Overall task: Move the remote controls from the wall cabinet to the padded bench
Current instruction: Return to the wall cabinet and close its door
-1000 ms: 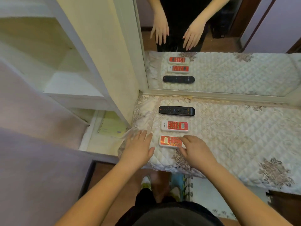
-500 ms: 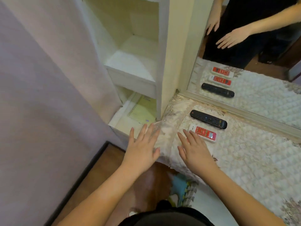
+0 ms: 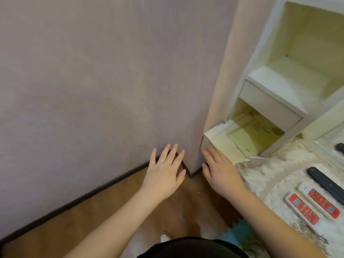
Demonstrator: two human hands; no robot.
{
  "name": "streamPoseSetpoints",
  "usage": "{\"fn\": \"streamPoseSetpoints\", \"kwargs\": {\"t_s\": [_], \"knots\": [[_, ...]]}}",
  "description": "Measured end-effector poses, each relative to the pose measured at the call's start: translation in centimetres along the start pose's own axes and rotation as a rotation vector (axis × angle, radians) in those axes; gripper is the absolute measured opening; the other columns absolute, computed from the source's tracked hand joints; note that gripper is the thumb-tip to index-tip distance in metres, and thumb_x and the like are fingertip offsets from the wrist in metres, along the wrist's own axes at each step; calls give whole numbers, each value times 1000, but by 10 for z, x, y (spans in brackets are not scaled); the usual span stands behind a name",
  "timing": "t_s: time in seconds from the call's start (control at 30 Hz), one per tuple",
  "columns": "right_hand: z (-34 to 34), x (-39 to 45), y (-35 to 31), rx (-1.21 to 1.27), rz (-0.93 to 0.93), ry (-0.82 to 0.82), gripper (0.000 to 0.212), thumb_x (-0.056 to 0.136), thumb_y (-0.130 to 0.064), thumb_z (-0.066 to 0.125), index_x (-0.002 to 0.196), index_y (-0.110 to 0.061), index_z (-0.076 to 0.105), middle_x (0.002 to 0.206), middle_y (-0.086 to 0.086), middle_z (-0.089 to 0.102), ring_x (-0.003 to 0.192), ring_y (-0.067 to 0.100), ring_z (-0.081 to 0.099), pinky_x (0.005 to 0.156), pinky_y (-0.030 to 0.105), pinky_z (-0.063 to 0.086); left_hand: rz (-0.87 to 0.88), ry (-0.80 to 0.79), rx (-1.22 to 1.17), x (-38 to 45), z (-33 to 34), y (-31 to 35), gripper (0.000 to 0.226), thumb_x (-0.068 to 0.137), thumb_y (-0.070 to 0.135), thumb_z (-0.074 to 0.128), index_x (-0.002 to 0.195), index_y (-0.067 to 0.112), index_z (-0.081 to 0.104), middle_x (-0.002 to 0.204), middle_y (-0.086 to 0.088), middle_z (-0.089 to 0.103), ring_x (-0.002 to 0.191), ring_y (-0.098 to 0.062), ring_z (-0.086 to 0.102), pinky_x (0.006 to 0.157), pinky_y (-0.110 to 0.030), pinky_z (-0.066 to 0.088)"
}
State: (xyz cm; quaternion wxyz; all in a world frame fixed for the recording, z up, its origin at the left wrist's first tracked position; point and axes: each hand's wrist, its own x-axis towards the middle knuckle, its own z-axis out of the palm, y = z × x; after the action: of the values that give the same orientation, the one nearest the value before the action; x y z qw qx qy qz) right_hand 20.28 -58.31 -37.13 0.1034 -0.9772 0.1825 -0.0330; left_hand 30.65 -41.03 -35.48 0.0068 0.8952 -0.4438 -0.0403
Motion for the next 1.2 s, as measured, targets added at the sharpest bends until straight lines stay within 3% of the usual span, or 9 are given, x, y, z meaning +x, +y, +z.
{"fn": "streamPoseSetpoints", "kwargs": {"t_s": [0.13, 0.27, 0.47, 0.6, 0.73, 1.0, 1.2], "knots": [[9, 26, -54, -36, -156, -30, 51, 94, -35, 35, 140, -14, 45, 142, 8, 48, 133, 25, 43, 112, 37, 31, -145, 19, -31, -30, -6, -45, 61, 96, 51, 26, 152, 28, 17, 161, 2, 11, 149, -18, 3, 117, -53, 1], [15, 50, -104, -36, -299, -74, 58, 94, -39, 22, 140, -13, 44, 146, 8, 44, 137, 25, 38, 112, 37, 31, -299, 73, -56, -60, -14, -79, 61, 96, 50, 30, 151, 26, 22, 161, 1, 13, 149, -19, 6, 117, -54, 3], [24, 83, -156, -26, -488, -118, 55, 90, -32, 30, 138, -12, 47, 142, 9, 48, 134, 26, 41, 107, 38, 37, -576, 26, -73, -97, -15, -120, 61, 97, 51, 26, 152, 29, 12, 162, 3, 6, 149, -19, -1, 118, -53, 2], [30, 106, -185, -8, -632, -153, 57, 90, -34, 27, 142, -13, 42, 145, 8, 45, 136, 27, 38, 110, 39, 36, -751, 25, -52, -116, -20, -134, 62, 96, 51, 27, 152, 28, 15, 162, 2, 9, 149, -19, 3, 118, -53, 4], [26, 125, -216, 12, -767, -195, 58, 91, -36, 25, 144, -16, 38, 151, 4, 38, 140, 25, 32, 111, 37, 30, -924, 65, -27, -132, -31, -142, 65, 91, 53, 23, 149, 25, 30, 158, -2, 24, 147, -22, 17, 116, -55, 14], [18, 147, -282, 24, -1050, -184, 56, 85, -35, 31, 130, -13, 57, 137, 7, 55, 126, 28, 52, 97, 41, 47, -1225, 118, -61, -174, -61, -156, 57, 98, 52, 20, 151, 32, 17, 161, 1, 9, 149, -21, 2, 119, -52, 7], [16, 125, -349, 40, -1249, -178, 54, 85, -34, 32, 127, -12, 59, 135, 8, 56, 124, 29, 53, 96, 42, 47, -1469, 127, -30, -240, -80, -163, 59, 97, 55, 17, 151, 33, 14, 161, 3, 9, 149, -20, 1, 119, -51, 3]]}}
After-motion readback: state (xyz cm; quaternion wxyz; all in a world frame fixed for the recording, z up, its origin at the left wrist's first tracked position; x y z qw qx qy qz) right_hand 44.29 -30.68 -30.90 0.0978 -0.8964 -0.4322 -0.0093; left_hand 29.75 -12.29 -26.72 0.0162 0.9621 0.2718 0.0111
